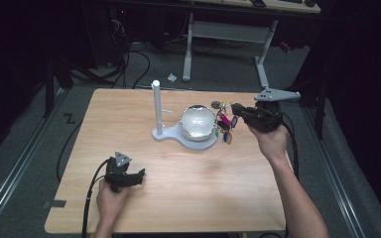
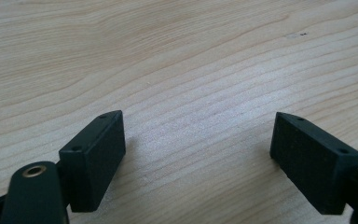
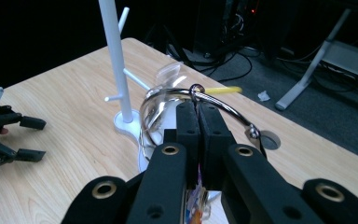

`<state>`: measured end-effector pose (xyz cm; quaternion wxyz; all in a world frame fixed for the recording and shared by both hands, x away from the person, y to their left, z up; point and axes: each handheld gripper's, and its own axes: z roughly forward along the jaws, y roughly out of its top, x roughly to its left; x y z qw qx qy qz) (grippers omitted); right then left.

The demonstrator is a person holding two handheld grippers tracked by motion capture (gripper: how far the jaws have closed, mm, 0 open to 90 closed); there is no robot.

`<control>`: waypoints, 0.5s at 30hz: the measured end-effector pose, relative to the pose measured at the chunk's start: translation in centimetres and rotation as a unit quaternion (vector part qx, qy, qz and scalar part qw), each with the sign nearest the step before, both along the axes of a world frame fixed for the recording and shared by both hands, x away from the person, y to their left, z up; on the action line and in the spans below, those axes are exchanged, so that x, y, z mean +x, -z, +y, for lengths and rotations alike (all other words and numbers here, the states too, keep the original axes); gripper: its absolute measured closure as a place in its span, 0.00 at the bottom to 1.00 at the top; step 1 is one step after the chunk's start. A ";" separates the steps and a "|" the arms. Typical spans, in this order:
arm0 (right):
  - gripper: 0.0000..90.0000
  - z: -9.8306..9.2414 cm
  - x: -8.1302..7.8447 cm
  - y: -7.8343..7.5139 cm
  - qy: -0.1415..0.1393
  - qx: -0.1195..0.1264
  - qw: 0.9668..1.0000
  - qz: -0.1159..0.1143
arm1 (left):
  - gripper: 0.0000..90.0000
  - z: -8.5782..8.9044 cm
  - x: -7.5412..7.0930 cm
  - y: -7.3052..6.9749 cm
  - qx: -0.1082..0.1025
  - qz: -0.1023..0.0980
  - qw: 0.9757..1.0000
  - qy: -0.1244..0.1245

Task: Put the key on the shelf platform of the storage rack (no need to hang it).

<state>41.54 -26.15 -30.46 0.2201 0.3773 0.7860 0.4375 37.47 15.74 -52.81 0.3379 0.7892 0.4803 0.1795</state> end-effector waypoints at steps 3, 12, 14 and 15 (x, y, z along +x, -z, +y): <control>0.99 0.7 0.6 -0.4 -0.005 -0.006 1.000 -0.004 | 0.21 0.0 0.0 0.0 0.000 0.000 1.000 0.000; 0.99 2.1 2.1 -1.3 -0.016 -0.006 1.000 -0.006 | 0.21 0.0 0.0 0.0 0.000 0.000 1.000 0.000; 0.99 2.4 2.5 -1.5 -0.018 -0.006 1.000 -0.007 | 0.21 0.0 0.0 0.0 0.000 0.000 1.000 0.000; 0.99 2.7 2.9 -1.7 -0.018 -0.008 1.000 -0.007 | 0.21 0.0 0.0 0.0 0.000 0.000 1.000 0.000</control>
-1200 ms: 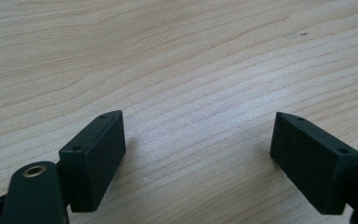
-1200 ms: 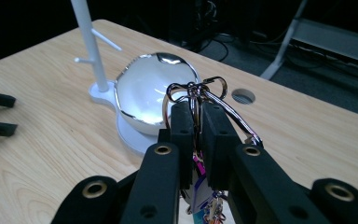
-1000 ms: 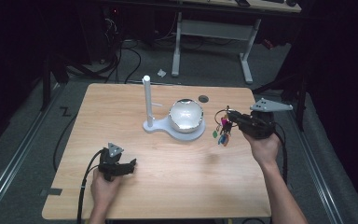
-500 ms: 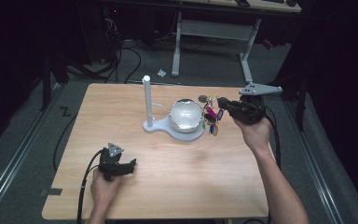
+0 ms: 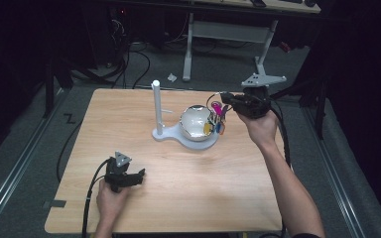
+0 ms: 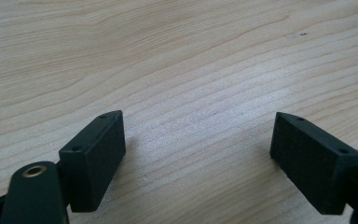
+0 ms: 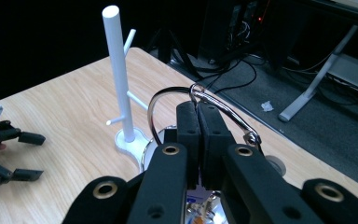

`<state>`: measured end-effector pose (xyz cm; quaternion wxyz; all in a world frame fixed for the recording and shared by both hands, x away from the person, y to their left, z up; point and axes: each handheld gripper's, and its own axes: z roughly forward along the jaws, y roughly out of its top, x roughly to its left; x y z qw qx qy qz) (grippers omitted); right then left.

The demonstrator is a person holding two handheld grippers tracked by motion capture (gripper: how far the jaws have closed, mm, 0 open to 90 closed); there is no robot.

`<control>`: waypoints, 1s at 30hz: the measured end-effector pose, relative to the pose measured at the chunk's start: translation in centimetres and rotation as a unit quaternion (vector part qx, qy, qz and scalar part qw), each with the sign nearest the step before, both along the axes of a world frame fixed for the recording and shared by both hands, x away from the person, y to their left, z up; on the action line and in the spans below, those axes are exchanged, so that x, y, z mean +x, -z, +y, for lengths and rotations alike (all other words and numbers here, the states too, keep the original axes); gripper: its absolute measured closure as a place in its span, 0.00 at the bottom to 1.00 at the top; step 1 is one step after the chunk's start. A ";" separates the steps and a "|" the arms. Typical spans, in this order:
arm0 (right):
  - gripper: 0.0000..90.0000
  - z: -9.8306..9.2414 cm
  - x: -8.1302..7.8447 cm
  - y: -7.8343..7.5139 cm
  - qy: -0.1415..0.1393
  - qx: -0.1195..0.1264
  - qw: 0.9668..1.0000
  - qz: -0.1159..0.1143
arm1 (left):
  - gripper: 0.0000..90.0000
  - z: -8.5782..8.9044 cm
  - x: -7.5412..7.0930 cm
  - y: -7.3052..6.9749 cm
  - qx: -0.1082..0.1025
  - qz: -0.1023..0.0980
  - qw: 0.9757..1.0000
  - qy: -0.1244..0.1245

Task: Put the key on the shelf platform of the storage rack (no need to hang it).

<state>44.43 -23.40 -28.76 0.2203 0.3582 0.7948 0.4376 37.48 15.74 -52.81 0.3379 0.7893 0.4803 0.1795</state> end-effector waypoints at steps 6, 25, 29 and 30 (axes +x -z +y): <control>0.99 1.0 1.1 -0.2 -0.002 0.000 1.000 0.000 | 0.21 0.0 0.0 0.0 0.000 0.000 1.000 0.000; 0.99 2.8 4.0 2.5 -0.002 -0.011 0.999 0.037 | 0.21 0.0 0.0 0.0 0.000 0.000 1.000 0.000; 0.99 3.3 4.6 3.4 -0.005 -0.012 0.999 0.048 | 0.21 0.0 0.0 0.0 0.001 0.000 1.000 0.001; 0.99 3.4 4.7 3.7 -0.007 -0.013 0.999 0.050 | 0.21 0.0 0.0 0.0 0.001 0.000 1.000 0.001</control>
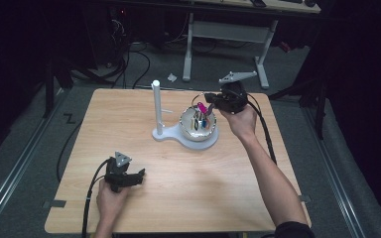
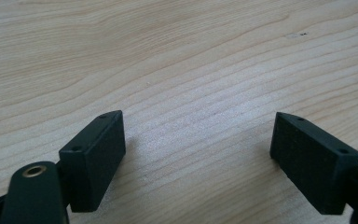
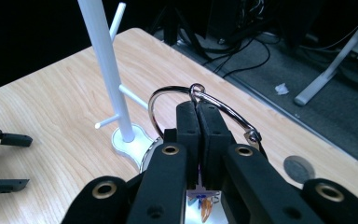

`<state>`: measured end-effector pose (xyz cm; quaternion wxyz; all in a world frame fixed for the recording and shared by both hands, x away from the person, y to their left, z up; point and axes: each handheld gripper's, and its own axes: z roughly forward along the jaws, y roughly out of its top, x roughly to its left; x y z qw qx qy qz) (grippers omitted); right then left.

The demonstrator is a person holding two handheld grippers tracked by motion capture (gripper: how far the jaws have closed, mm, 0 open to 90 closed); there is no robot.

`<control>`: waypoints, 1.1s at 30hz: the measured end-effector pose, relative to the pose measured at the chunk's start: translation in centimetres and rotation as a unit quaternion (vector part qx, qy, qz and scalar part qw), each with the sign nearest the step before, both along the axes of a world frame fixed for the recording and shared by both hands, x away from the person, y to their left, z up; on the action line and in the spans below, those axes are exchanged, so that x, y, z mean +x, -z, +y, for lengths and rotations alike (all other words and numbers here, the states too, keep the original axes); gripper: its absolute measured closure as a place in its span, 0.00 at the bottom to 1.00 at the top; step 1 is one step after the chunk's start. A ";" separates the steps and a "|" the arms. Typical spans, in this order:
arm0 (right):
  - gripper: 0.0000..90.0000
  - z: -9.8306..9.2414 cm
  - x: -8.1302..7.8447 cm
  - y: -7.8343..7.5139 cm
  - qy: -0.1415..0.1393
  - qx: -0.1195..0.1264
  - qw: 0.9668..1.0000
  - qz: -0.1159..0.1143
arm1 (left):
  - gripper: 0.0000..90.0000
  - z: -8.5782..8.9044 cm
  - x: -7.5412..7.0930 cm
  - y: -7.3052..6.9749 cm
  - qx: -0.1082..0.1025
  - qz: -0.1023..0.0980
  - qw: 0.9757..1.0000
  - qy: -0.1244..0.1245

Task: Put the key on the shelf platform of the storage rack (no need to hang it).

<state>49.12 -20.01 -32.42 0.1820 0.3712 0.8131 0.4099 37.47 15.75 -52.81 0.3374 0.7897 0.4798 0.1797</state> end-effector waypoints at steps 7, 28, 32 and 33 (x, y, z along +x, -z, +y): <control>0.99 0.4 0.6 1.7 0.001 -0.001 1.000 0.022 | 0.21 0.0 0.0 0.0 0.000 0.000 1.000 0.000; 0.99 1.0 1.4 5.6 0.006 -0.030 0.998 0.056 | 0.21 0.0 0.0 0.0 -0.001 0.000 1.000 0.000; 0.99 0.9 1.8 6.6 0.008 -0.031 0.997 0.066 | 0.21 0.0 0.0 0.0 -0.001 0.000 1.000 0.000; 0.99 0.9 1.8 6.6 0.008 -0.031 0.997 0.066 | 0.21 0.0 0.0 0.0 -0.001 0.000 1.000 0.000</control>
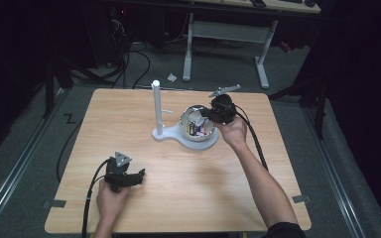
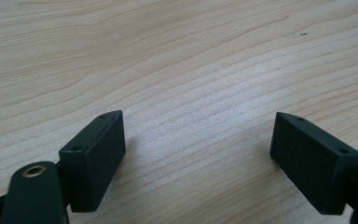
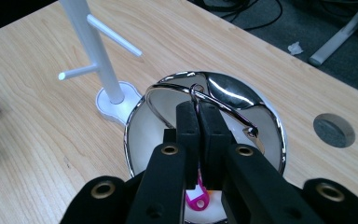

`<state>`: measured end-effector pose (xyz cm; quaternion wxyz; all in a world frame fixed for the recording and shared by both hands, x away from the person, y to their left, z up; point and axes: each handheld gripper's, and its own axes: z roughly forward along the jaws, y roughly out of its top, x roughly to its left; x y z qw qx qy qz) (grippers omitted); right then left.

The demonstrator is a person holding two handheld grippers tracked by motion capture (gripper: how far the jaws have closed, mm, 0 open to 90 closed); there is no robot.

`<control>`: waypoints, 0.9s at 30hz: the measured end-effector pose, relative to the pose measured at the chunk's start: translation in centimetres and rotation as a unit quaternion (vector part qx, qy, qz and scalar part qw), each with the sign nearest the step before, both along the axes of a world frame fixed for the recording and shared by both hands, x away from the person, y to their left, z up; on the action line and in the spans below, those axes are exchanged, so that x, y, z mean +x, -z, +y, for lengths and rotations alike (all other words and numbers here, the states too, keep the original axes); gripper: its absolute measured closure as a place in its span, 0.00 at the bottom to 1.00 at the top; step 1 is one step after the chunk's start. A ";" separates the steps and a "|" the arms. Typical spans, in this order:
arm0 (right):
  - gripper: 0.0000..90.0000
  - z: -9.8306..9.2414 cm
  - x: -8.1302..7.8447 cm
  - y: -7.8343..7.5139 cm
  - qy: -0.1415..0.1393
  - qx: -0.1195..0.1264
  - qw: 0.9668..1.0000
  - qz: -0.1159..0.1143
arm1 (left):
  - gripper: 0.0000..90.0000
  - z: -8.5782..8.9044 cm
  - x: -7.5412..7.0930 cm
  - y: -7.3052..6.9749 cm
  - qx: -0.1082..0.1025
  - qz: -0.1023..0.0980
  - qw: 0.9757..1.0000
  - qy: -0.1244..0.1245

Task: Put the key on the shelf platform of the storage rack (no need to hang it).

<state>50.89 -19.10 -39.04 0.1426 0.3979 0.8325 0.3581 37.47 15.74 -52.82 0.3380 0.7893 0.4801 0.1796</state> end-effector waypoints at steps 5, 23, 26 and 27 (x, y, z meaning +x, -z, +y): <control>0.99 0.2 0.3 0.8 0.001 -0.003 1.000 0.011 | 0.21 0.0 0.0 0.0 0.000 0.000 1.000 0.000; 0.95 0.6 1.2 3.2 0.015 -0.017 0.999 0.044 | 0.20 0.0 0.0 0.0 0.000 0.000 1.000 0.000; 0.93 0.6 1.2 3.3 0.015 -0.018 0.999 0.042 | 0.21 0.0 0.0 0.0 0.000 0.000 1.000 0.001; 0.92 0.6 1.1 3.3 0.014 -0.017 0.999 0.041 | 0.21 0.0 0.0 0.0 0.000 0.000 1.000 0.000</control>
